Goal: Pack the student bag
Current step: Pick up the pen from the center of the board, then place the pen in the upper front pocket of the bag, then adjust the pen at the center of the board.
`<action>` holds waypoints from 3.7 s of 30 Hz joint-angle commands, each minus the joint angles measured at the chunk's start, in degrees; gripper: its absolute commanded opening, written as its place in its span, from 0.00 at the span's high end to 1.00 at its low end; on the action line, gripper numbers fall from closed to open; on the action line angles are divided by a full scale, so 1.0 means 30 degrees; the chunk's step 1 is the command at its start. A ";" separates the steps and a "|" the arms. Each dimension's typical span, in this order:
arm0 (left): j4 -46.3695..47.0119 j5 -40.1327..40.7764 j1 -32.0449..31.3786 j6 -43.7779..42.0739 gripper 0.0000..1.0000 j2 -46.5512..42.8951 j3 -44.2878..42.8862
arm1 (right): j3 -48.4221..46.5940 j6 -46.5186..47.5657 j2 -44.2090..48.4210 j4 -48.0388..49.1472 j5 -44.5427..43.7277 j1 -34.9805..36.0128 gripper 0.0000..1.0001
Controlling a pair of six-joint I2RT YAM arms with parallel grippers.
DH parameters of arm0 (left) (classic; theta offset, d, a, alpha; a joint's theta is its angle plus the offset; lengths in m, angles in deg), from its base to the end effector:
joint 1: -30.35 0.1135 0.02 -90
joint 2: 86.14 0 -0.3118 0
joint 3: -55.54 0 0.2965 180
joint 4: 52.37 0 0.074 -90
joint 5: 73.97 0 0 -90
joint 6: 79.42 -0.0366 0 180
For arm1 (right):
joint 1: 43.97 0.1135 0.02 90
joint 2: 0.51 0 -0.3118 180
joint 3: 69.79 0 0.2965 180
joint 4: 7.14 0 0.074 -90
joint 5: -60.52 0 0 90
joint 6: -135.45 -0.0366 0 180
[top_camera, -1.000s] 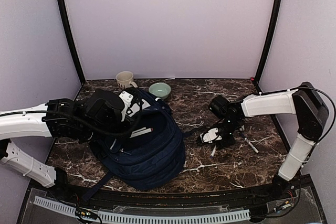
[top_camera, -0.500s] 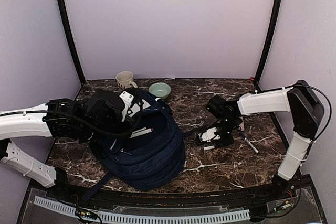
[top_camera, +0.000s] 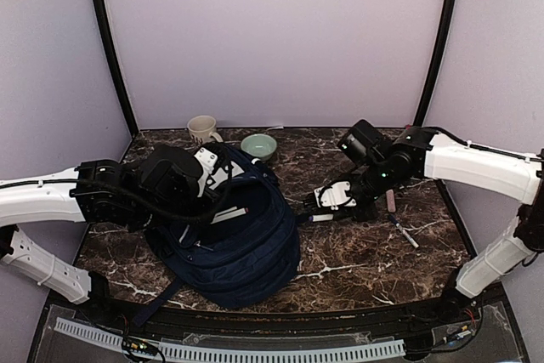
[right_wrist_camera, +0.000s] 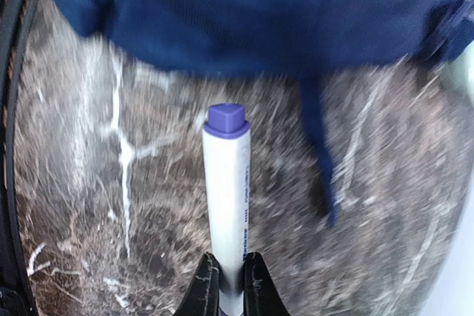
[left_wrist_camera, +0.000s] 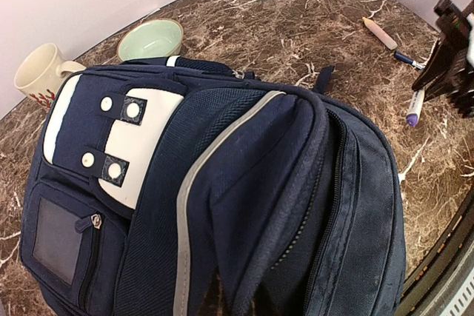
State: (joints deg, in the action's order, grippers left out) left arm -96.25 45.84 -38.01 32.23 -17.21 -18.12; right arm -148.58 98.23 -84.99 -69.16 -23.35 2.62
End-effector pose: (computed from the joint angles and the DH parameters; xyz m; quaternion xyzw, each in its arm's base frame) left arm 0.1222 -0.2586 0.3621 0.2446 0.8450 -0.1291 0.4576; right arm 0.2218 0.2402 0.2923 -0.7537 0.6260 0.0420 0.1956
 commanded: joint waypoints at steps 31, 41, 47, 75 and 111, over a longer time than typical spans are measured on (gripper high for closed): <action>0.2626 -0.0312 0.0229 -0.0032 1.00 -0.0548 -0.0959 | -0.7593 0.2602 -0.6836 0.7781 -0.6290 0.8498 0.94; 0.2411 0.0014 0.0235 -0.0009 1.00 -0.1080 -0.0651 | -0.6950 0.1849 -0.6259 0.9635 -0.6481 0.8618 0.70; 0.2507 0.0039 0.0257 -0.0088 1.00 -0.1102 -0.0585 | -0.6668 0.0348 -0.5086 0.8279 -0.5968 0.8216 0.70; 0.2255 0.0007 0.0266 0.0430 1.00 -0.2061 0.0779 | 0.3448 -0.6424 0.2090 0.3656 0.2630 -0.8565 0.66; 0.2471 -0.0014 0.0337 0.0176 1.00 -0.1013 0.0744 | -0.0671 -0.7402 -0.8174 0.3119 0.2292 -1.3189 0.60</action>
State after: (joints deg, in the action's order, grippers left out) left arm -93.93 44.33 -37.31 32.84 -19.96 -15.12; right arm -153.10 73.57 -110.11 -59.11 -15.09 -40.79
